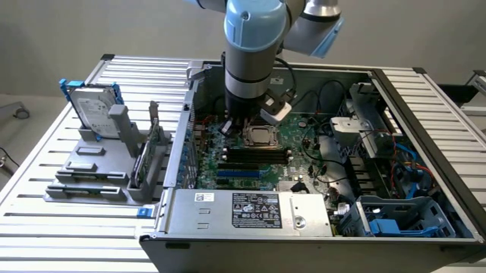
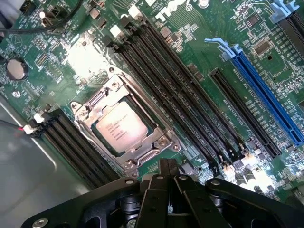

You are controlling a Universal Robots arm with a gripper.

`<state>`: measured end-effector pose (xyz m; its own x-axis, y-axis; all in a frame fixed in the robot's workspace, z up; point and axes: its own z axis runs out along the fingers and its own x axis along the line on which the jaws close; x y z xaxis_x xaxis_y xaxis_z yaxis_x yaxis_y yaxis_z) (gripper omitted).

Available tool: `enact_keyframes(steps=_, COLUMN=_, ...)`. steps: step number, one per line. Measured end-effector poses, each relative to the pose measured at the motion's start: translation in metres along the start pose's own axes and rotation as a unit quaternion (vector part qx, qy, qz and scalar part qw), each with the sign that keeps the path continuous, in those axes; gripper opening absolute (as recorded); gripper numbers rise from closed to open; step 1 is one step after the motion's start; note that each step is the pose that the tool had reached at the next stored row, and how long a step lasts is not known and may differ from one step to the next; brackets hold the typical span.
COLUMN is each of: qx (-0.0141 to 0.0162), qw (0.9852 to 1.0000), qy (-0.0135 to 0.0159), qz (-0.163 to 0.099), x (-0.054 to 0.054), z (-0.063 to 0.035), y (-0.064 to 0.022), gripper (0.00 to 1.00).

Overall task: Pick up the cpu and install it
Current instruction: 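Install the first cpu locking lever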

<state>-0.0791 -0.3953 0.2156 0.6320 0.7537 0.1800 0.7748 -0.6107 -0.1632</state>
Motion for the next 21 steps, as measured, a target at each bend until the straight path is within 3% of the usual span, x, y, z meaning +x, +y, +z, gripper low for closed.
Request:
enact_keyframes(steps=6, qx=0.0022, qw=0.9995, qy=-0.0089, qz=-0.029, x=0.004, z=-0.0043, y=-0.0038, gripper=0.11)
enact_keyframes(steps=11, qx=0.0062, qw=0.9984, qy=-0.0138, qz=-0.054, x=0.008, z=-0.0039, y=-0.0069, gripper=0.11)
enact_keyframes(steps=21, qx=0.0154, qw=0.9940, qy=-0.0224, qz=-0.106, x=0.015, z=-0.0015, y=-0.0125, gripper=0.11)
